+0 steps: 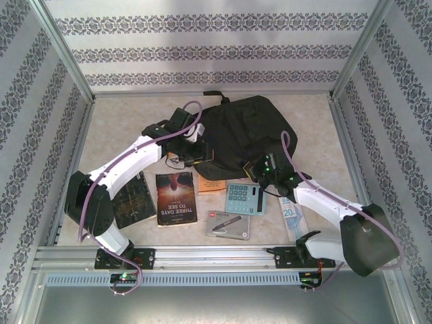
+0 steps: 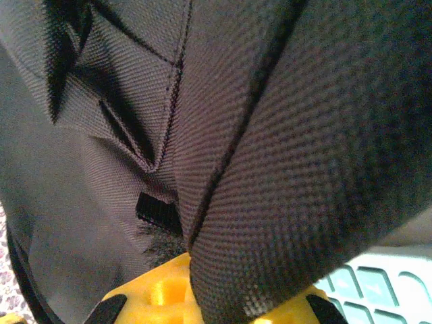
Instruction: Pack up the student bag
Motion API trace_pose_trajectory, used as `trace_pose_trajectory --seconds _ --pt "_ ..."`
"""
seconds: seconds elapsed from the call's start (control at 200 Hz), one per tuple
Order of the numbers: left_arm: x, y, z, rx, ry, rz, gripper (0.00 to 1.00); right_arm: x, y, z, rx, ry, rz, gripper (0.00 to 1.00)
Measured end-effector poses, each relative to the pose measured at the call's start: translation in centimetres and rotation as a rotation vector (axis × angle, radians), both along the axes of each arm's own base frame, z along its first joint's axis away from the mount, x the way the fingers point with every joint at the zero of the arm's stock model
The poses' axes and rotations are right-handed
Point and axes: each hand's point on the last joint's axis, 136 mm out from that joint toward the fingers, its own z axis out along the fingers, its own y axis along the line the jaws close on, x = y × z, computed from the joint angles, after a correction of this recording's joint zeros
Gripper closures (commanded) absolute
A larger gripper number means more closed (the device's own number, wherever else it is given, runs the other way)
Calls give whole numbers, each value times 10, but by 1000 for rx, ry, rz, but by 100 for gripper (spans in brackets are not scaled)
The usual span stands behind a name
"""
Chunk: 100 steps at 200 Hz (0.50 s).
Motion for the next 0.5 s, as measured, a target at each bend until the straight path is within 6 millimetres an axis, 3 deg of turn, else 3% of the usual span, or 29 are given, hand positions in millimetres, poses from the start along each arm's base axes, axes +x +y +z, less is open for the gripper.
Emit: trace_pose_trajectory --seconds 0.245,0.5 --pt "-14 -19 -5 -10 -8 -56 66 0 -5 6 3 -224 33 100" --pt "-41 -25 -55 68 71 -106 66 13 5 44 60 -400 59 100"
